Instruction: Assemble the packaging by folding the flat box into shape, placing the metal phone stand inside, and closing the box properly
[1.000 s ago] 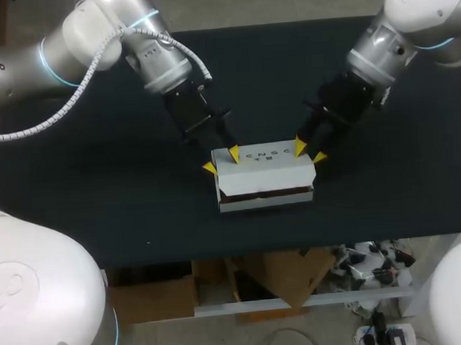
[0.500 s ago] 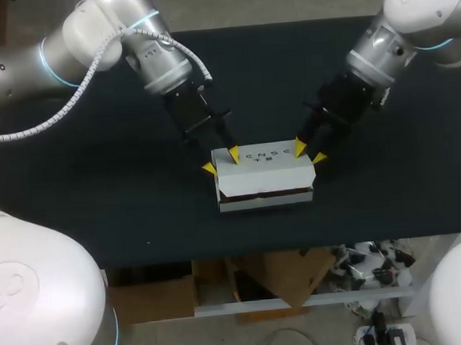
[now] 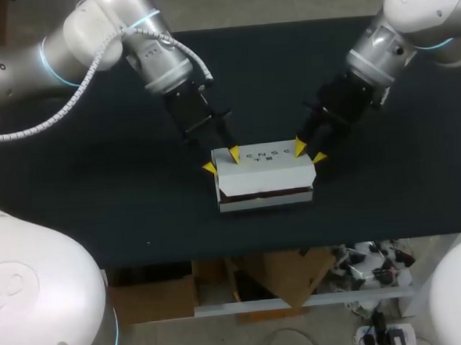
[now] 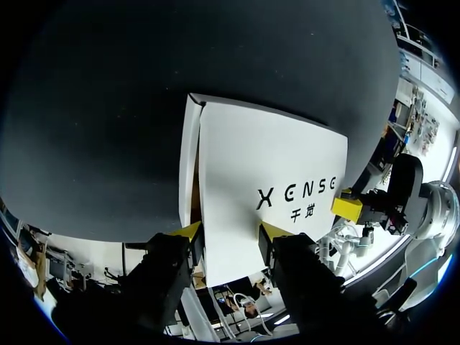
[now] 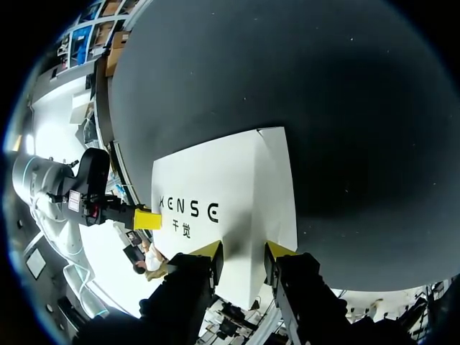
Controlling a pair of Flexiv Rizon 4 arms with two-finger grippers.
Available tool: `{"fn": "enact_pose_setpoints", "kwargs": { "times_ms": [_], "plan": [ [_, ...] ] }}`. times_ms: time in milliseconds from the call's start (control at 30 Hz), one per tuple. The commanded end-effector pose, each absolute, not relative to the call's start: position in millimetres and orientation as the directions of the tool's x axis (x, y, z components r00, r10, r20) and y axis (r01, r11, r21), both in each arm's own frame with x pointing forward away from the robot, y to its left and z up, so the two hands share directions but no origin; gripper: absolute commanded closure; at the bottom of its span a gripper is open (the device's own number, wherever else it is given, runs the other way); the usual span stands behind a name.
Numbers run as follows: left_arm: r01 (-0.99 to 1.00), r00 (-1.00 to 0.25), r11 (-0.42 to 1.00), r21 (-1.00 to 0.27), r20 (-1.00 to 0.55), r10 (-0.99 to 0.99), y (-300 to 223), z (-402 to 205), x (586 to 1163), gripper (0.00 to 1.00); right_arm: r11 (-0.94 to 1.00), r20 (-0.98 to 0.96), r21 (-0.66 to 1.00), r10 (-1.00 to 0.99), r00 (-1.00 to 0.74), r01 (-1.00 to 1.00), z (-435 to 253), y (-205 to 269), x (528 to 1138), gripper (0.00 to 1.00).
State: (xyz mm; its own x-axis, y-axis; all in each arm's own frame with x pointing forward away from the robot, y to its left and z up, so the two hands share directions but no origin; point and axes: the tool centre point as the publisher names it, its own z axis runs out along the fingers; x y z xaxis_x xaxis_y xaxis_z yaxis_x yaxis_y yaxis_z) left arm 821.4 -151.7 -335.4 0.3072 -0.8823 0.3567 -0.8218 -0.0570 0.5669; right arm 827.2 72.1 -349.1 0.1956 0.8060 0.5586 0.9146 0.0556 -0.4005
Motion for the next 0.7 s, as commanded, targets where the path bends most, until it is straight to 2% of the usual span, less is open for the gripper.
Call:
{"fn": "enact_pose_setpoints", "kwargs": {
  "times_ms": [33,700],
  "plan": [
    [-0.823,0.305,-0.059,0.565,0.353,-0.884,-156.5,-333.6,821.0,0.51,0.059,0.559,-0.402,0.806,0.194,0.914,-348.0,76.2,827.8,0.61],
    [-0.816,0.308,-0.063,0.574,0.340,-0.889,-158.4,-327.6,821.3,0.51,0.064,0.563,-0.399,0.804,0.189,0.915,-340.5,79.3,831.5,0.61]
  ]
}}
